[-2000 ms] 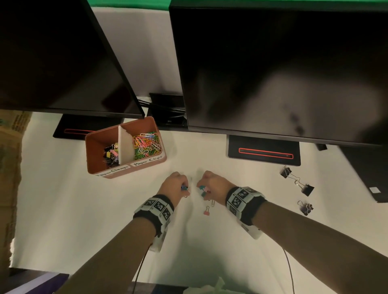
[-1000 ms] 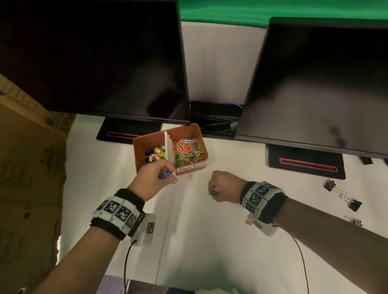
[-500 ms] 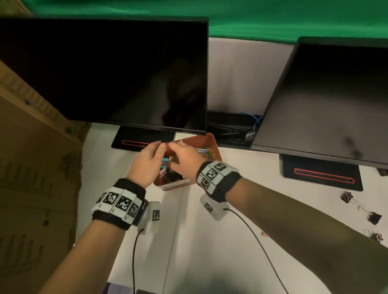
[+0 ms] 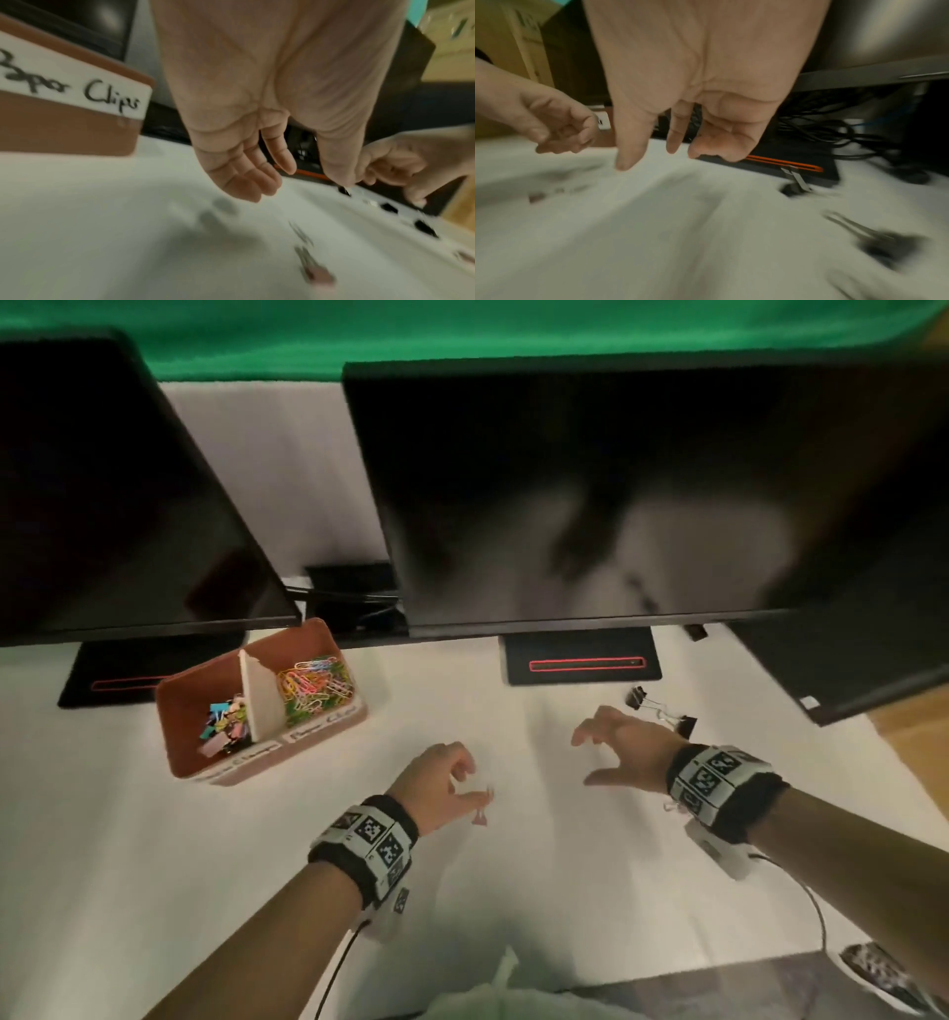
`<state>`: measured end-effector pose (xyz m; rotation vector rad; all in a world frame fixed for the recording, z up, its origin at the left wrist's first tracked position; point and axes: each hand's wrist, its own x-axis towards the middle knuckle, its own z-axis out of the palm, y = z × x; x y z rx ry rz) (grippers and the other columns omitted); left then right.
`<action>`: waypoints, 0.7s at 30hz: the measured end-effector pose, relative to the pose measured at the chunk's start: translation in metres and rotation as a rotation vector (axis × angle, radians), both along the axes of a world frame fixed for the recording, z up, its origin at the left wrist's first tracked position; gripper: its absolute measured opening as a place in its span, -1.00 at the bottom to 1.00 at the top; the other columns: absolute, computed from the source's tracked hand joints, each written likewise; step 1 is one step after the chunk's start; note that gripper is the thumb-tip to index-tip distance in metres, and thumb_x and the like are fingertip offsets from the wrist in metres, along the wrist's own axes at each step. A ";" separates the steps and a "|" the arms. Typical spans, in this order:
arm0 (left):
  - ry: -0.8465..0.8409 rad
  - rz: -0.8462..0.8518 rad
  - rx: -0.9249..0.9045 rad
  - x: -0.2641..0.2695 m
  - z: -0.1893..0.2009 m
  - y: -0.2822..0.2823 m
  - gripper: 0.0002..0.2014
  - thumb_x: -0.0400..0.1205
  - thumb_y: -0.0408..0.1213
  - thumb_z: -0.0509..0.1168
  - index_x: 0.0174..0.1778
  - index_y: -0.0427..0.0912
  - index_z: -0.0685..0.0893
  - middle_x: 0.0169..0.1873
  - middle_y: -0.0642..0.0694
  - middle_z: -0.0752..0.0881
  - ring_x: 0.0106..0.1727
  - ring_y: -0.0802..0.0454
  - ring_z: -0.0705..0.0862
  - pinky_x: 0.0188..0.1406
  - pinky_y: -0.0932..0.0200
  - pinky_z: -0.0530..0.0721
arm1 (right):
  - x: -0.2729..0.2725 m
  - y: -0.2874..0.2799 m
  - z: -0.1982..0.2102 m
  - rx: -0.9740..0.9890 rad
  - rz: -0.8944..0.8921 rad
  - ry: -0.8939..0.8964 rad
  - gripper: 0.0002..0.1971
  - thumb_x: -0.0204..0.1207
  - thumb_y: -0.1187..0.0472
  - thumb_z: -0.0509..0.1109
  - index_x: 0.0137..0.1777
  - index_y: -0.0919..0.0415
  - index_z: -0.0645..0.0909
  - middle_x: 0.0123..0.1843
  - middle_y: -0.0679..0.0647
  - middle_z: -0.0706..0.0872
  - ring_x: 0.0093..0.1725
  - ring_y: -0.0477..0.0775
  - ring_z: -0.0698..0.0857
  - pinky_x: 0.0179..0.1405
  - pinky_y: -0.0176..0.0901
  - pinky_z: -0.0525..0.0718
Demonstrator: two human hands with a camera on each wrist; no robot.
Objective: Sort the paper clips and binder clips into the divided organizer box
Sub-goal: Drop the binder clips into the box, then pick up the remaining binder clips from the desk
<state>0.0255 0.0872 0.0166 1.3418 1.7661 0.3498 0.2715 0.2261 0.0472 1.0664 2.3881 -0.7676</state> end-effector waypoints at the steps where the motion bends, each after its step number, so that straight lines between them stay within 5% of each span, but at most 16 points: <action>1: 0.020 -0.011 -0.050 0.011 -0.009 0.000 -0.65 0.37 -0.05 0.51 -0.09 -0.04 0.52 -0.11 -0.03 0.58 -0.22 0.06 0.57 -0.14 0.20 0.59 | 0.023 0.002 -0.002 -0.031 -0.004 -0.056 -0.50 0.37 -0.12 0.46 0.28 -0.13 0.40 0.18 -0.07 0.43 0.07 0.00 0.60 0.04 -0.12 0.61; 5: 0.118 0.053 -0.103 0.037 -0.028 -0.002 -0.60 0.28 -0.12 0.57 -0.16 -0.09 0.49 -0.14 -0.05 0.54 -0.17 -0.01 0.56 -0.07 0.10 0.62 | 0.089 -0.002 -0.018 -0.042 0.107 -0.212 -0.39 0.30 -0.14 0.50 0.33 -0.14 0.36 0.25 -0.06 0.40 0.02 0.03 0.60 0.02 -0.12 0.61; 9: 0.164 0.102 -0.123 0.043 -0.031 0.002 -0.69 0.32 -0.35 0.55 -0.20 -0.13 0.53 -0.20 -0.08 0.59 -0.19 -0.02 0.60 -0.06 0.14 0.61 | 0.120 -0.011 -0.042 -0.111 0.063 -0.140 -0.53 0.39 0.11 0.45 0.29 -0.04 0.42 0.18 -0.05 0.40 -0.03 0.04 0.62 0.02 -0.08 0.62; 15: 0.202 0.226 -0.200 0.044 -0.030 0.003 -0.78 0.32 -0.42 0.51 -0.32 -0.09 0.60 -0.29 -0.04 0.66 -0.17 0.00 0.63 -0.12 0.28 0.51 | 0.129 -0.001 -0.057 -0.188 -0.042 0.042 -0.76 0.42 0.24 0.44 0.08 0.17 0.57 -0.30 -0.15 0.47 -0.22 -0.02 0.52 -0.15 -0.25 0.49; 21: 0.304 0.195 -0.211 0.037 -0.005 0.018 -0.88 0.41 -0.38 0.48 -0.32 -0.16 0.65 -0.19 -0.14 0.74 -0.05 -0.10 0.69 0.04 0.14 0.58 | 0.130 0.008 -0.050 -0.135 0.100 0.105 -0.88 0.46 0.19 0.44 -0.06 0.20 0.71 -0.11 -0.08 0.44 -0.10 -0.04 0.52 -0.01 -0.27 0.48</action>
